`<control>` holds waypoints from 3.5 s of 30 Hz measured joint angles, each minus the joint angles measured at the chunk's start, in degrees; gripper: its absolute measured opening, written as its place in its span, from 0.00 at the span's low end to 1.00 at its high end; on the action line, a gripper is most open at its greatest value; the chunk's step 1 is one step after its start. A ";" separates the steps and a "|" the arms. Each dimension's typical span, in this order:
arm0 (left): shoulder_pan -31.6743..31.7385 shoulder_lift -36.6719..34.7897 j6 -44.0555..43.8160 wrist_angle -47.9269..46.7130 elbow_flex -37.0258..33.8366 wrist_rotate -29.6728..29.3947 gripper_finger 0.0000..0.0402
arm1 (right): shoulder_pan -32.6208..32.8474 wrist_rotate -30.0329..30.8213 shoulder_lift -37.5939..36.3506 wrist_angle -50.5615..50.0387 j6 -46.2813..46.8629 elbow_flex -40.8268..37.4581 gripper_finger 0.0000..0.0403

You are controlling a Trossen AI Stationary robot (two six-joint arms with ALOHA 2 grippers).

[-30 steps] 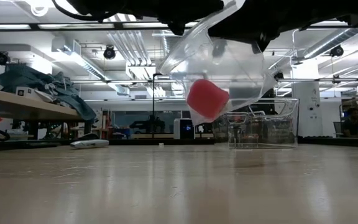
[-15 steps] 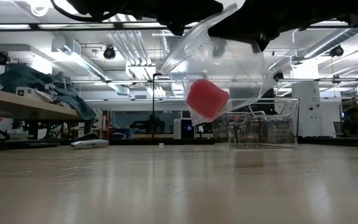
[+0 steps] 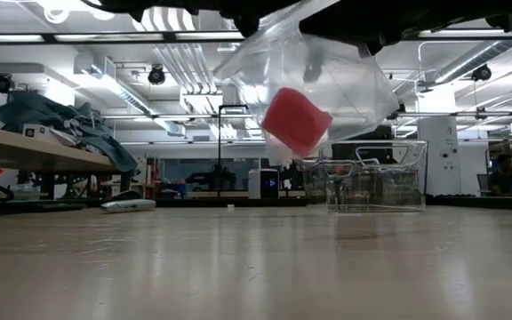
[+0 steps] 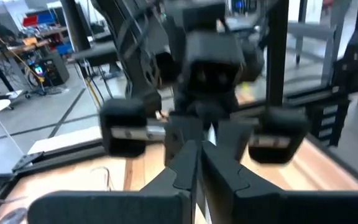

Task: Roll bandage
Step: Close the transparent zip bag

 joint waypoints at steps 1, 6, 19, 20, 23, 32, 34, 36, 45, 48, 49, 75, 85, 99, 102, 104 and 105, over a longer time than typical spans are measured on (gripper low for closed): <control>-0.03 -0.51 -0.56 0.38 0.00 0.00 0.03 | 0.19 -0.02 0.00 0.02 -0.53 0.00 0.00; -0.12 -3.75 -3.50 0.52 0.00 0.02 0.01 | 1.78 0.07 -0.02 0.58 -4.30 0.00 0.00; -2.34 -12.86 -4.50 -1.84 0.00 -2.05 0.01 | 10.97 17.94 0.45 13.88 -37.44 0.16 0.00; -2.47 -13.43 -4.54 -2.44 0.00 -3.19 0.01 | 11.48 18.96 0.65 13.78 -39.50 0.45 0.00; -2.55 -14.46 -4.53 -5.79 -0.18 -4.46 0.00 | 12.93 21.22 0.74 13.66 -45.42 2.20 0.00; -2.55 -14.01 -1.48 -13.20 -0.35 -4.59 0.03 | 14.85 27.78 0.72 12.95 -66.43 7.14 0.00; -2.55 -13.88 -0.62 -13.35 -0.35 -4.59 0.02 | 14.85 29.15 0.72 11.89 -69.08 7.58 0.00; -2.55 -13.86 -0.44 -13.35 -0.35 -4.61 0.01 | 14.85 30.23 0.72 10.01 -71.45 7.72 0.00; -2.48 -13.37 -0.35 -13.41 -0.75 -5.87 0.02 | 14.96 33.24 1.70 6.94 -84.72 7.80 0.00; -2.39 -13.24 -0.35 -13.23 -0.78 -6.68 0.02 | 14.96 34.66 3.10 7.02 -91.34 7.78 0.00; -2.39 -13.03 -0.35 -13.04 -0.76 -7.15 0.02 | 14.96 35.08 3.58 7.00 -92.98 7.78 0.00; -4.70 -9.26 12.96 -5.22 -0.64 4.14 0.02 | 13.85 36.08 6.60 7.31 -95.30 9.27 0.00; -5.53 -1.81 16.95 -4.91 2.19 -8.65 0.13 | 10.98 36.23 9.45 7.34 -84.59 11.67 0.00; -6.24 -0.33 18.45 -5.75 3.74 -9.05 0.35 | 8.56 35.65 13.72 7.49 -81.34 15.30 0.00; -6.24 -0.33 18.45 -6.58 3.74 -9.01 0.33 | 8.51 35.64 13.82 7.17 -80.36 15.63 0.00; -6.24 -0.34 18.45 -6.47 3.74 -9.01 0.30 | 8.51 35.62 13.84 7.42 -79.33 15.89 0.00; -6.24 -0.35 18.43 -6.47 3.74 -9.01 0.29 | 8.51 35.64 13.81 7.36 -78.61 15.89 0.00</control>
